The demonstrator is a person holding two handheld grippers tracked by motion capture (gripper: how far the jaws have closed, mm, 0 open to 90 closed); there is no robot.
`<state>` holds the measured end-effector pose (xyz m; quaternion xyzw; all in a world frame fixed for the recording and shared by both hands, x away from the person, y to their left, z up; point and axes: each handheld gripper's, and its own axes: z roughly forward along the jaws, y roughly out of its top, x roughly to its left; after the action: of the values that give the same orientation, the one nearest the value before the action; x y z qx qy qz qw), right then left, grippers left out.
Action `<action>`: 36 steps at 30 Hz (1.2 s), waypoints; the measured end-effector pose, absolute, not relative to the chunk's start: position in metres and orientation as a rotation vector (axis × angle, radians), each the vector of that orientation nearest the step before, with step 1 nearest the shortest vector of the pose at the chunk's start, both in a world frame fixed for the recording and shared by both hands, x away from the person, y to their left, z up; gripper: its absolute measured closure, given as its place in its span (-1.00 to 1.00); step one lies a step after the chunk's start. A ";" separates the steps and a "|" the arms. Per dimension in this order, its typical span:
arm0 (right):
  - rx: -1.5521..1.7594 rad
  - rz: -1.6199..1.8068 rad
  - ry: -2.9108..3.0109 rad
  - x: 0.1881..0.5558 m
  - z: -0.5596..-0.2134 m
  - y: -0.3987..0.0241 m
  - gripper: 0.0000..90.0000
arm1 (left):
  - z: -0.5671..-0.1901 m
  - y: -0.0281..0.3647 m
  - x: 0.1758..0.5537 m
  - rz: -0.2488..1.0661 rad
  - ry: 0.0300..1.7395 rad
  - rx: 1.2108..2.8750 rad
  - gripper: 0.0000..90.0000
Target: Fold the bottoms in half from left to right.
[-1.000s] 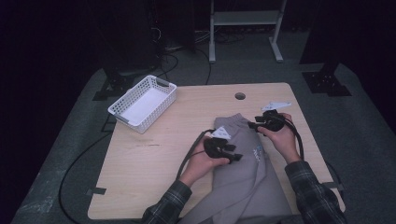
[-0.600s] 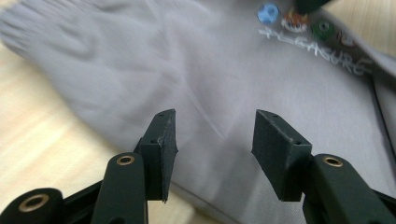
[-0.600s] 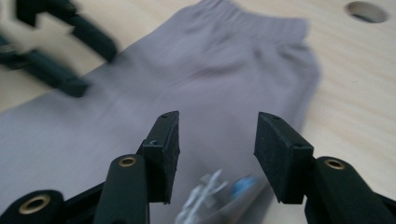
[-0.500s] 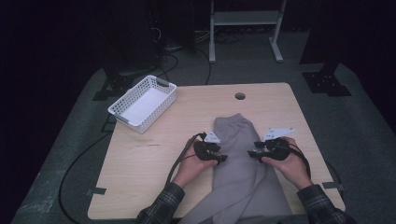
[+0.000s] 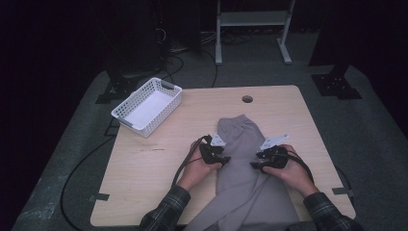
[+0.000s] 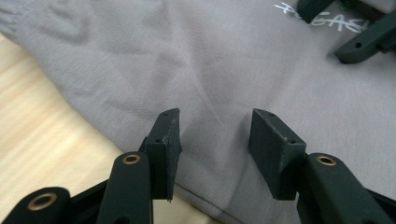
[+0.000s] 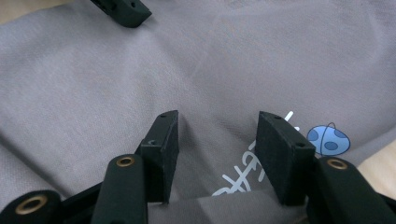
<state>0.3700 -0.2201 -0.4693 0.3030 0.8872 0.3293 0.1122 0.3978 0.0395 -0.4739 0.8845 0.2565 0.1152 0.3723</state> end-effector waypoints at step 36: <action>0.686 1.195 2.609 0.357 -0.427 -0.172 0.07 | -0.473 0.098 0.378 0.203 0.749 2.134 0.03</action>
<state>0.3572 -0.1721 -0.4272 0.2315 0.8801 0.4033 0.0954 0.3781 0.0976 -0.4731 0.8521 0.2991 0.0809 0.4219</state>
